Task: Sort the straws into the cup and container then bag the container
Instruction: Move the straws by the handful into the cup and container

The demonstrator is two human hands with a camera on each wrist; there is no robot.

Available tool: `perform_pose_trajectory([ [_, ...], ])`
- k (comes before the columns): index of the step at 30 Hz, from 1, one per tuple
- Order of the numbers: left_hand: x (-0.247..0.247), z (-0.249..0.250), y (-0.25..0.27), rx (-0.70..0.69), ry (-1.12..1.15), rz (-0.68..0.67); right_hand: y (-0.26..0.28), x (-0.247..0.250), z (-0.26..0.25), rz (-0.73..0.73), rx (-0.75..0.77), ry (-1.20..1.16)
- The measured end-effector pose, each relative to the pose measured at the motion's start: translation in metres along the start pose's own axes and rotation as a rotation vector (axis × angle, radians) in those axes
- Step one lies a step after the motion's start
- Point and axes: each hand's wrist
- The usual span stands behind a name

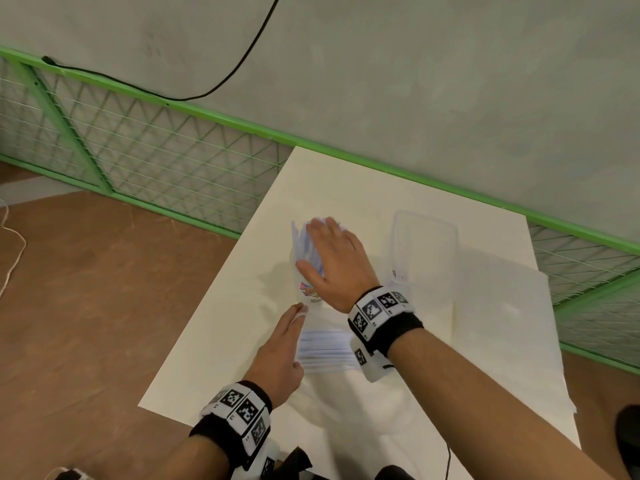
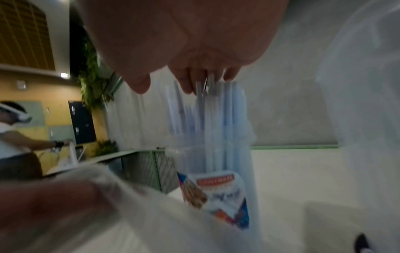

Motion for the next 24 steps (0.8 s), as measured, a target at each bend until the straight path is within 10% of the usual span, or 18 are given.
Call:
perform_pose_trajectory([
  [9, 0.0, -0.001, 0.001, 0.005, -0.009, -0.001, 0.037, 0.019, -0.014, 0.226, 0.174, -0.314],
  [17, -0.01, 0.006, -0.002, -0.069, -0.001, -0.025, 0.119, -0.047, 0.013, -0.469, -0.037, 0.076],
  [24, -0.013, 0.009, -0.002, -0.108, -0.014, -0.033, 0.138, -0.105, 0.04, -0.407, -0.128, 0.229],
])
Point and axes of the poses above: each hand's wrist, its own y-axis away from the middle knuckle, its own x-axis out of the back of the hand, z = x × y, and after that the axes turned 11 degrees about -x, right-handed
